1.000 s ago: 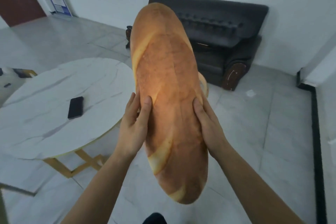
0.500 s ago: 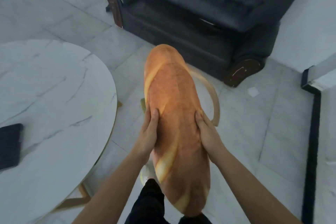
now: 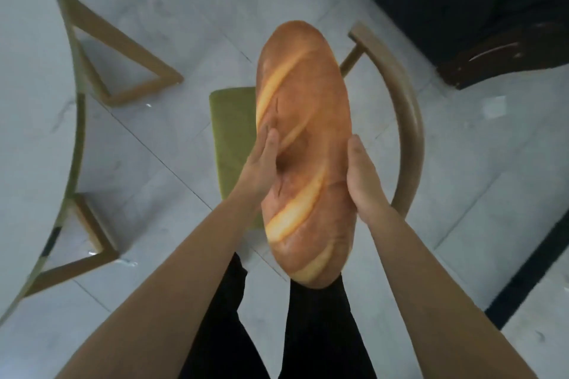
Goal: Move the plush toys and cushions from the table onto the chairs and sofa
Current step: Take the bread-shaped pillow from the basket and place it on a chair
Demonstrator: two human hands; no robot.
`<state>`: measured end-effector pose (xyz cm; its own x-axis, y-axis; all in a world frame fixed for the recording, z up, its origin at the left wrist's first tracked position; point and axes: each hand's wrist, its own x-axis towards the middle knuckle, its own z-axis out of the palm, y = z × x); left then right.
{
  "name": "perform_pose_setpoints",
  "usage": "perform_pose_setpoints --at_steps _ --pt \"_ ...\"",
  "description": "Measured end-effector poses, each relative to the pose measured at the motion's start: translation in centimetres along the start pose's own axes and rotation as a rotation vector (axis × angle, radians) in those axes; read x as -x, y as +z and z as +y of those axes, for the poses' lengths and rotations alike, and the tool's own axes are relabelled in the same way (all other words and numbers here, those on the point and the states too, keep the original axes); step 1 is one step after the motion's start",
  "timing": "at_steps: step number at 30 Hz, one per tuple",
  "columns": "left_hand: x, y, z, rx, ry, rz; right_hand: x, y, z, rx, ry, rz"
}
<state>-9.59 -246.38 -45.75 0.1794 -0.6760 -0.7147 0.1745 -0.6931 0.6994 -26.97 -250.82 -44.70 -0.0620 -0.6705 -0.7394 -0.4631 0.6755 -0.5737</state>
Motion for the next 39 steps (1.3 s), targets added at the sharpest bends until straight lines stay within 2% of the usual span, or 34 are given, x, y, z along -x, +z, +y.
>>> perform_pose_setpoints --at_steps 4,8,13,17,21,23,25,27,29,31,33,35,39 --pt "-4.8 3.1 -4.3 -0.066 -0.122 0.068 -4.7 -1.5 1.3 0.149 0.084 0.043" --pt "-6.5 5.2 -6.4 -0.078 -0.237 0.158 -6.6 -2.2 3.0 0.184 0.024 -0.016" --pt "-6.0 6.6 -6.4 -0.013 -0.164 0.291 -7.0 -2.3 3.8 0.170 -0.082 0.045" --pt "-5.0 6.1 -7.9 -0.078 -0.062 0.185 -6.9 -3.3 4.5 0.189 -0.109 0.028" --pt "-5.5 4.2 -9.1 -0.244 -0.079 0.011 -8.0 -2.7 3.9 0.302 -0.073 0.026" --pt "-5.9 3.7 -8.9 -0.303 -0.126 -0.054 -7.7 -1.4 2.2 0.418 -0.232 0.171" --pt "-6.4 3.8 -8.6 -0.360 -0.189 -0.102 -7.3 0.5 -0.7 0.585 -0.544 0.296" --pt "-6.9 4.2 -8.8 -0.376 -0.218 -0.111 -8.6 3.0 -3.8 0.846 -0.792 0.314" --pt "-7.3 4.6 -9.5 -0.370 -0.208 -0.095 -11.6 5.9 -6.7 1.195 -0.900 0.257" --pt "-7.4 4.9 -10.1 -0.377 -0.197 -0.074 -15.0 8.1 -8.1 1.517 -0.938 0.186" --pt "-7.9 5.0 -10.5 -0.375 -0.211 -0.073 -18.3 9.7 -8.3 1.761 -0.857 0.132" --pt "-8.7 4.6 -10.5 -0.356 -0.239 -0.080 -20.2 10.8 -8.1 1.837 -0.762 0.114" --pt "-9.3 3.8 -10.5 -0.335 -0.247 -0.114 -20.5 11.8 -8.3 1.856 -0.718 0.117"
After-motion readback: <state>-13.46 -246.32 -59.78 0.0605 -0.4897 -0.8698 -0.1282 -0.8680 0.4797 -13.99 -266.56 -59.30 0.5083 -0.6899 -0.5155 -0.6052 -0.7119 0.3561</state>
